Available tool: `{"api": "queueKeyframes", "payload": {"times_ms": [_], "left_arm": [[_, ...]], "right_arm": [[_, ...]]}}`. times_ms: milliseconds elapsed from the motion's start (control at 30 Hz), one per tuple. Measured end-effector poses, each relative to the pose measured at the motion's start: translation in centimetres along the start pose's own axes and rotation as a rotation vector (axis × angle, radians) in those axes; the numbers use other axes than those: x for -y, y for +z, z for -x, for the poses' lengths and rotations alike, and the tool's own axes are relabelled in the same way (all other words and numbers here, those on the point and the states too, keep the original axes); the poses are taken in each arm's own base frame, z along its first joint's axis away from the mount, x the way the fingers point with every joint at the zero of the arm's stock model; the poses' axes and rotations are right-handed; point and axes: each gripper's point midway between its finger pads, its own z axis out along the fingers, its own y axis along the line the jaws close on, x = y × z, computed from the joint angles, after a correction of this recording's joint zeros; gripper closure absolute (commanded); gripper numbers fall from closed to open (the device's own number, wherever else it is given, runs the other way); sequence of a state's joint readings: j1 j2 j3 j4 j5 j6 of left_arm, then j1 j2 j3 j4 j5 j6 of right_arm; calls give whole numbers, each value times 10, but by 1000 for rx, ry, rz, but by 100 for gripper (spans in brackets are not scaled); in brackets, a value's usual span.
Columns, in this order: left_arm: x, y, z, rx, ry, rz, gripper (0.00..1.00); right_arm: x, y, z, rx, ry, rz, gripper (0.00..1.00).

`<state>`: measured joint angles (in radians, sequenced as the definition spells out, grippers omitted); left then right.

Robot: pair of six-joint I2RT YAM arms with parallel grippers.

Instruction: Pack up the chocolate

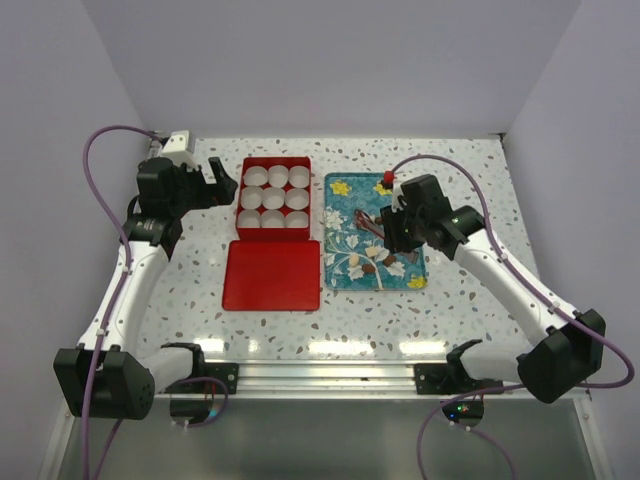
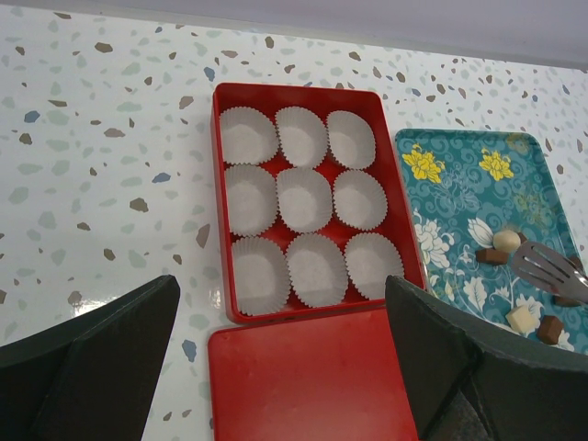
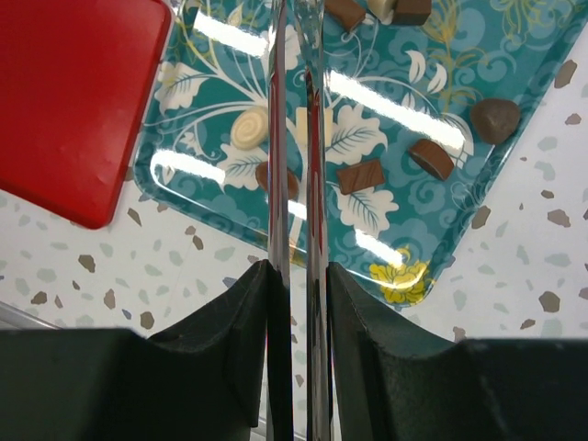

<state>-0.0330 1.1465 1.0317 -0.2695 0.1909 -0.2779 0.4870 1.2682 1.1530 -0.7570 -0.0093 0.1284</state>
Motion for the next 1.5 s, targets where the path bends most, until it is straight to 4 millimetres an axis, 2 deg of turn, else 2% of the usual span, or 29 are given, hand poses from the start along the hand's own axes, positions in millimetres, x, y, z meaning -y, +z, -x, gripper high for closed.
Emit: {"api": "queueKeyframes", "payload": {"times_ms": [400,733,1167,1500], "left_arm": [[0,0,-5,-10,-5,-3,0],[0,2,-12,-27,-24,-9,0],[0,1,-13,-28,-23,-9,0],[0,-4,-18,-28,-24,-9,0]], "right_arm": [[13,-12,-31,-113,-13,-84,67],[11,-23,-50,-180,-43,-94,66],[-6,-24,-54,-183,-66,-66,60],[5,-24,-52,-172,-75,-124,57]]}}
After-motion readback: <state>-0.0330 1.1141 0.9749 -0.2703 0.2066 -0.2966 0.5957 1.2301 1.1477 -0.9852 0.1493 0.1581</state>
